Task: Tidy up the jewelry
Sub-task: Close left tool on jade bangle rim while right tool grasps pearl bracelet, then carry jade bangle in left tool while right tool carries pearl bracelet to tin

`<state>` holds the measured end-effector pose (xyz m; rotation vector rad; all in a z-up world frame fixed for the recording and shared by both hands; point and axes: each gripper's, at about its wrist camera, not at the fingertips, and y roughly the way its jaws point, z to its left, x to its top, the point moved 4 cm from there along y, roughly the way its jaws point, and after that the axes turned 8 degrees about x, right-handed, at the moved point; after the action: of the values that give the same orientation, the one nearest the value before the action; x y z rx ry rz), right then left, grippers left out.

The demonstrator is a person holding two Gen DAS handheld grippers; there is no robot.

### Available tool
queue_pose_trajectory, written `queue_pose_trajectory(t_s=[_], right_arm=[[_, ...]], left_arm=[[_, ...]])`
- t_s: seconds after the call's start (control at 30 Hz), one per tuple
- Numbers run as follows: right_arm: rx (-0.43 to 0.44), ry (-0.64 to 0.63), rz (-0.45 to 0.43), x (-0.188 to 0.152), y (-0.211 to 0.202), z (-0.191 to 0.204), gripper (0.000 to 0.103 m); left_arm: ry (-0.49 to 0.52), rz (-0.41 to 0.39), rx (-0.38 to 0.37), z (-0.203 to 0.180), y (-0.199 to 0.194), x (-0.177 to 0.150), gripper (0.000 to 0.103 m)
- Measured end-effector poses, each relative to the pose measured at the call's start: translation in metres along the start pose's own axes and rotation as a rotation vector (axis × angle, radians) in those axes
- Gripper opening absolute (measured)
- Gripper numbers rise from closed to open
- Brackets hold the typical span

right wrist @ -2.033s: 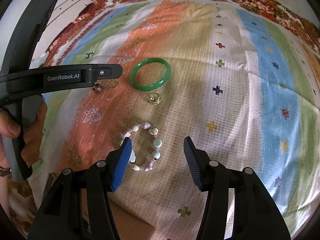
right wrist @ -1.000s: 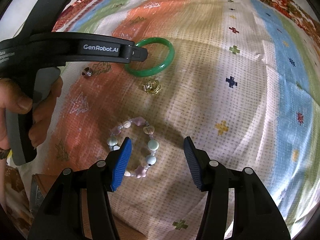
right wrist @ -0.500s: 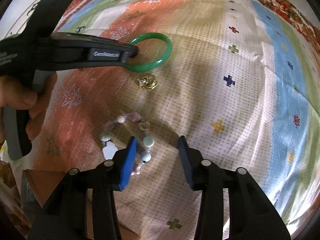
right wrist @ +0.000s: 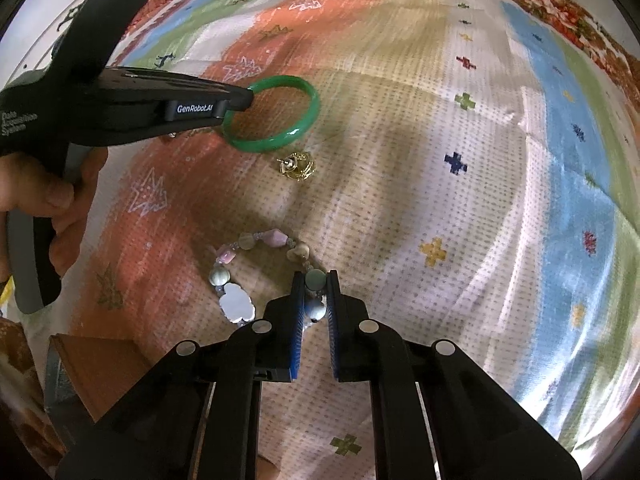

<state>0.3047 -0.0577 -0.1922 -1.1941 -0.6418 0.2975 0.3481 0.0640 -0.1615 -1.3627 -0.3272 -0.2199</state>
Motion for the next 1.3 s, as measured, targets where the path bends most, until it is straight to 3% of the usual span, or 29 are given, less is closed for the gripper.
queue_pose_trajectory(t_s=[0.6,0.87,1.3], right_arm=[[-0.033,-0.039,-0.093,-0.013,-0.041,0.018,0.011],[-0.055,-0.038,-0.224,-0.010,-0.076,0.030,0.011],[-0.060,-0.062,-0.279,-0.025,-0.097,0.040,0.011]], left_arm=[[-0.066,-0.041,-0.028,0.018,-0.040,-0.017,0.007],[-0.075,-0.090,-0.049,0.021,-0.069,-0.026,0.008],[-0.114,-0.152,-0.073,0.028,-0.112,-0.050,0.008]])
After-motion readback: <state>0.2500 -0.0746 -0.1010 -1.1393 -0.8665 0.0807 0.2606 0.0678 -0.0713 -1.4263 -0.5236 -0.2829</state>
